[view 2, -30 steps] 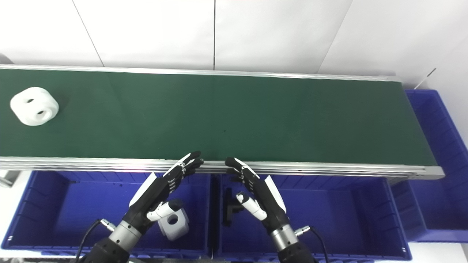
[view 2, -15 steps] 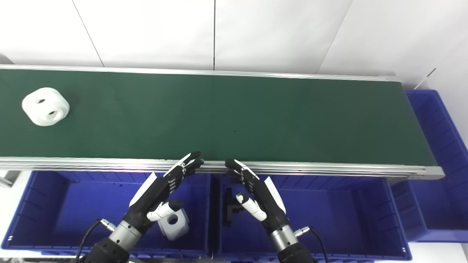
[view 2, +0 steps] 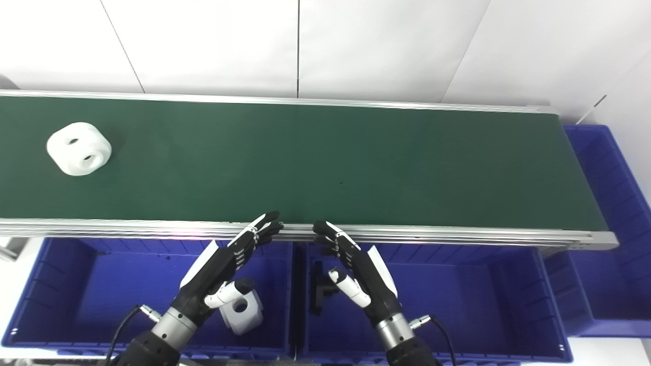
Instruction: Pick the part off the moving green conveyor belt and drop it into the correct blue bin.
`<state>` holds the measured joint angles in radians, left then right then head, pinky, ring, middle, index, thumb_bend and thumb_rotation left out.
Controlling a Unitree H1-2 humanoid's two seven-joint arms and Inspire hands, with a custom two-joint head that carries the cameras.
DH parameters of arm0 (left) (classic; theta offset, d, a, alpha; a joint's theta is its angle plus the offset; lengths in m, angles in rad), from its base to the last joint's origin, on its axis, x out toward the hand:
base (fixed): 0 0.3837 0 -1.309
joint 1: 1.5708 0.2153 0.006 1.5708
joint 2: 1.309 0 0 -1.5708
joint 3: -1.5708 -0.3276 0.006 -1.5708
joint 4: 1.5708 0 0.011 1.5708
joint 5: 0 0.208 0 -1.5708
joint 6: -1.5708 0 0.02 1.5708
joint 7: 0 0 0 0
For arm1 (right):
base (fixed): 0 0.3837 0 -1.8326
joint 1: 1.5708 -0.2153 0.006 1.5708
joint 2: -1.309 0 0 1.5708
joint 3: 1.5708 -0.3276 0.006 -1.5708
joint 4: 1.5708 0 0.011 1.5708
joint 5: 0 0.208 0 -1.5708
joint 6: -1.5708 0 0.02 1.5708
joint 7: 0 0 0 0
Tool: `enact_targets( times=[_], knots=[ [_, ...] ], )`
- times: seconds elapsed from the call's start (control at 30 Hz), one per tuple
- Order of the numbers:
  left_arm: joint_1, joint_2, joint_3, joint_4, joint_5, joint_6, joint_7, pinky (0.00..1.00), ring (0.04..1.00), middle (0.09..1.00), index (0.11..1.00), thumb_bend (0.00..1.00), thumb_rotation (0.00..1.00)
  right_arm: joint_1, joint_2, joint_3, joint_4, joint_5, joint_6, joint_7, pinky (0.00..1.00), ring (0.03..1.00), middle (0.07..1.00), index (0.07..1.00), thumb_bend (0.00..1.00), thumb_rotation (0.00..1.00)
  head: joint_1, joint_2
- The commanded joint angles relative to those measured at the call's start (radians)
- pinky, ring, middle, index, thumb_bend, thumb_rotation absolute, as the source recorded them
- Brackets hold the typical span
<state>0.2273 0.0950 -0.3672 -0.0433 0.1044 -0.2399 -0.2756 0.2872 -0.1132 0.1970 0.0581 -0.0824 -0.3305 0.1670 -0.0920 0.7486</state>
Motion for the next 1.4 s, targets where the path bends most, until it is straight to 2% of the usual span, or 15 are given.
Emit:
enact_targets(
  times=[0.0,0.47,0.63,0.7,0.73,0.77,0.8,0.83,0.87,0.9,0.93,0.97,1.03,1.17,1.37],
  knots=[
    [-0.005,0.001,-0.001,-0.010,-0.007,-0.039,0.000,0.94,0.930,0.916,0.948,0.80,0.86,-0.006,0.000,0.001,-0.028,0.012,-0.055,0.003,0.79,0.843,0.879,0.881,0.86,0.96,0.002,-0.002],
    [-0.007,-0.001,0.002,0.002,-0.004,-0.053,0.003,0.92,0.927,0.917,0.950,0.81,0.86,-0.005,0.000,0.001,-0.022,0.021,-0.057,0.005,0.79,0.846,0.886,0.888,0.88,0.96,0.004,-0.005],
    [-0.005,-0.003,0.001,0.010,0.006,-0.065,0.007,0.91,0.925,0.915,0.947,0.81,0.86,-0.008,-0.002,0.001,-0.003,0.021,-0.078,0.004,0.79,0.842,0.884,0.888,0.88,0.96,0.010,-0.027],
    [-0.004,-0.004,0.000,0.016,0.013,-0.069,0.009,0.91,0.925,0.914,0.947,0.81,0.86,-0.006,-0.002,0.001,0.002,0.021,-0.082,0.005,0.78,0.842,0.880,0.884,0.87,0.95,0.018,-0.046],
    [-0.002,-0.005,-0.001,0.025,0.016,-0.077,0.011,0.91,0.925,0.914,0.946,0.81,0.86,-0.005,-0.003,0.001,0.011,0.020,-0.091,0.005,0.78,0.843,0.880,0.884,0.87,0.95,0.031,-0.080],
    [0.000,-0.007,-0.001,0.032,0.018,-0.084,0.014,0.91,0.927,0.915,0.945,0.81,0.86,-0.004,-0.004,0.001,0.017,0.021,-0.096,0.005,0.78,0.843,0.880,0.883,0.87,0.95,0.031,-0.080],
    [0.000,-0.010,-0.002,0.050,0.022,-0.098,0.017,0.90,0.926,0.913,0.942,0.81,0.85,-0.005,-0.004,0.001,0.035,0.023,-0.110,0.005,0.78,0.843,0.879,0.880,0.87,0.95,0.043,-0.132],
    [0.000,-0.011,-0.002,0.063,0.023,-0.111,0.019,0.90,0.924,0.912,0.939,0.81,0.85,-0.005,-0.005,0.001,0.049,0.028,-0.120,0.007,0.78,0.845,0.880,0.878,0.87,0.94,0.043,-0.132],
    [-0.002,-0.014,-0.003,0.087,0.025,-0.130,0.022,0.90,0.924,0.911,0.938,0.81,0.85,-0.008,-0.005,0.000,0.071,0.036,-0.130,0.009,0.78,0.846,0.880,0.878,0.87,0.94,0.053,-0.173],
    [-0.003,-0.016,-0.002,0.105,0.029,-0.145,0.025,0.89,0.920,0.908,0.935,0.82,0.84,-0.011,-0.005,0.000,0.088,0.041,-0.136,0.010,0.78,0.848,0.882,0.877,0.88,0.93,0.055,-0.180],
    [-0.008,-0.019,-0.003,0.128,0.034,-0.162,0.029,0.87,0.912,0.903,0.930,0.82,0.84,-0.017,-0.006,-0.001,0.105,0.044,-0.138,0.009,0.77,0.842,0.877,0.873,0.89,0.93,0.065,-0.211],
    [-0.011,-0.021,-0.002,0.144,0.037,-0.175,0.031,0.86,0.907,0.900,0.928,0.82,0.84,-0.021,-0.007,-0.001,0.116,0.046,-0.139,0.009,0.77,0.838,0.874,0.869,0.90,0.93,0.065,-0.211],
    [-0.025,-0.024,-0.004,0.179,0.044,-0.192,0.036,0.85,0.904,0.895,0.926,0.83,0.84,-0.033,-0.007,-0.002,0.143,0.048,-0.139,0.005,0.76,0.827,0.866,0.861,0.90,0.93,0.079,-0.248],
    [-0.041,-0.032,-0.004,0.218,0.066,-0.198,0.045,0.84,0.899,0.878,0.913,0.85,0.83,-0.052,-0.011,-0.005,0.183,0.047,-0.139,-0.001,0.73,0.810,0.852,0.851,0.94,0.93,0.109,-0.280],
    [-0.054,-0.041,-0.006,0.242,0.089,-0.199,0.057,0.82,0.888,0.871,0.897,0.86,0.82,-0.064,-0.020,-0.011,0.211,0.063,-0.139,0.004,0.73,0.807,0.854,0.849,0.94,0.92,0.143,-0.296]
  ],
)
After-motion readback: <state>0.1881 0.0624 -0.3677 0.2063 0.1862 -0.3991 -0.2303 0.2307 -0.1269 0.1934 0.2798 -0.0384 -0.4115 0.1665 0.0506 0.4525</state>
